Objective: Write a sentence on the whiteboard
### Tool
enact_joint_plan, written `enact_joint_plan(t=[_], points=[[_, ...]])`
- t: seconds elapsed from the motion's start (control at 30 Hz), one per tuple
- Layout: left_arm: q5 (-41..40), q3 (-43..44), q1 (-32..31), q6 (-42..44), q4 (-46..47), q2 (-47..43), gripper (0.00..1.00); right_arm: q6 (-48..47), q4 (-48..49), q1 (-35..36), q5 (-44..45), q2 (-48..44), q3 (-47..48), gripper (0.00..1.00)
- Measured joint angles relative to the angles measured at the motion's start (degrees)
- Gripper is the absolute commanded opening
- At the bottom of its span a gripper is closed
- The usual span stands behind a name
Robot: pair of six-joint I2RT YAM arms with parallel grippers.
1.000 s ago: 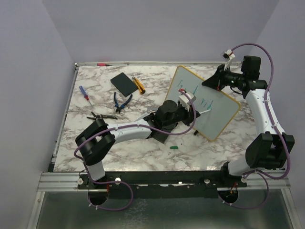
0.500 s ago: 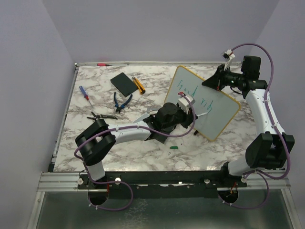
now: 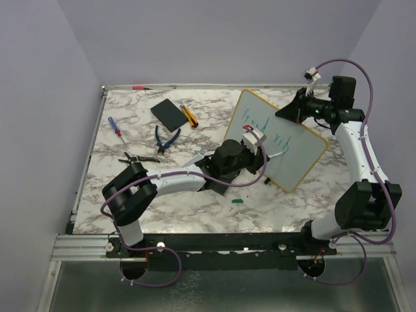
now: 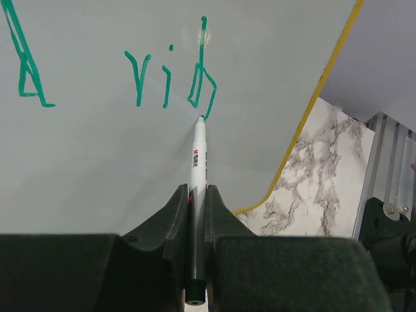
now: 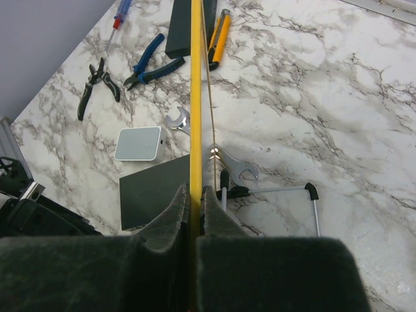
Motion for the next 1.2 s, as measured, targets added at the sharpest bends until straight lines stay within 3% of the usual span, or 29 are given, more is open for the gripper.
enact_joint_plan(t=[1.2], points=[[2.8,2.1,-1.5,0.1,0.1,-2.1,0.00,0.0,-0.1,0.0,0.0,0.0,0.0,0.01]])
